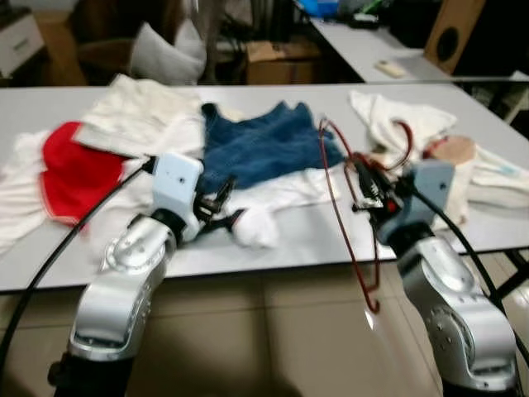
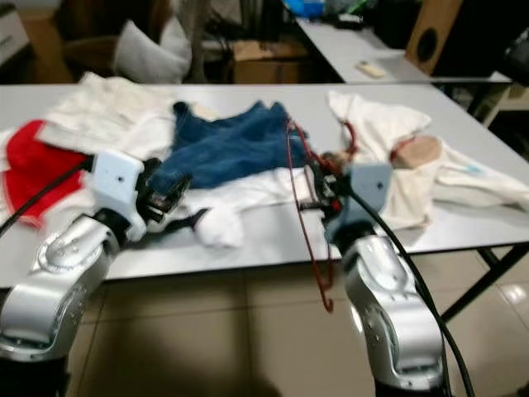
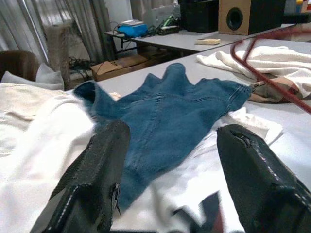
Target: Hang hanger
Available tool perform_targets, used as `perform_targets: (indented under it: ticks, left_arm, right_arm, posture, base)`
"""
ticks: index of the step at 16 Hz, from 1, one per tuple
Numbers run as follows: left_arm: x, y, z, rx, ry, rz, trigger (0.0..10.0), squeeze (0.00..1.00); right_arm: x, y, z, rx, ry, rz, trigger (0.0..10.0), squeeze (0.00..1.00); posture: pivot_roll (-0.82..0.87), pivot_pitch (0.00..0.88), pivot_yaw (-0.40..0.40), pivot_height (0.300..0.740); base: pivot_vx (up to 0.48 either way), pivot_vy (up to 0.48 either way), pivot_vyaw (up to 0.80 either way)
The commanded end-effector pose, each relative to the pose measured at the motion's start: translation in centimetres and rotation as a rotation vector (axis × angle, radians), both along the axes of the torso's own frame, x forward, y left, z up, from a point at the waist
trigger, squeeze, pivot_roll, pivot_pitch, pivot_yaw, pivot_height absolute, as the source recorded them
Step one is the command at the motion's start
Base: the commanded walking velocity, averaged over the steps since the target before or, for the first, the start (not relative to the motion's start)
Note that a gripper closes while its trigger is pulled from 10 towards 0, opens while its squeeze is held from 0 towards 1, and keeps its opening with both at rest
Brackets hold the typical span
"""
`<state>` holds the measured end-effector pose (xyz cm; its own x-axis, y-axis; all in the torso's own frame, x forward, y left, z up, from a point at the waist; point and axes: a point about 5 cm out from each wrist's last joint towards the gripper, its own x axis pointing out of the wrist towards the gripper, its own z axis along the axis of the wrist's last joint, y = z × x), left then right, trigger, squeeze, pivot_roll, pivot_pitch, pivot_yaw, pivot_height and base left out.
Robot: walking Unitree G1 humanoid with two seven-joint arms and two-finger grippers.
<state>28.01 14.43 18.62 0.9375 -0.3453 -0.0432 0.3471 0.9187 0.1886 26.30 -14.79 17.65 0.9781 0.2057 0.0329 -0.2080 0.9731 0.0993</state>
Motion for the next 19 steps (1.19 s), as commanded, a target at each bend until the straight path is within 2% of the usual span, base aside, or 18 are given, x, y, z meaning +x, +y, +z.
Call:
perform_targets:
  ticks: [1,7,11,19]
  left_arm:
    - [-0.2,0.5,-0.1,0.014,0.001,0.016,10.0,0.00]
    - [-0.3,0.6,-0.6,0.021,0.015,0.018,10.0,0.00]
    - [-0.6,0.6,-1.3,0.032,0.044,-0.005,10.0,0.00]
    - [-0.7,2.3,-4.0,0.252,0.136,-0.049,10.0,0.00]
  right_arm:
    - [-0.1,0.2,0.2,0.007,-0.010,0.012,10.0,0.00]
    - [-0.1,-0.1,-0.2,-0.010,0.000,-0.002,10.0,0.00]
    - [-0.2,-0.3,-0.4,-0.024,0.007,-0.011,10.0,0.00]
    - [-0.6,-1.0,-0.9,-0.070,0.032,-0.014,10.0,0.00]
  posture:
    - [-0.09,0.000,-0.019,0.740]
    - [-0.10,0.000,-0.016,0.740]
    - [-0.10,0.000,-0.016,0.740]
    - [-0.12,0.000,-0.030,0.740]
  base:
    - [0.000,0.326,0.00]
    - [0.000,0.324,0.00]
    - [0.000,0.000,0.00]
    - [0.000,0.000,0.00]
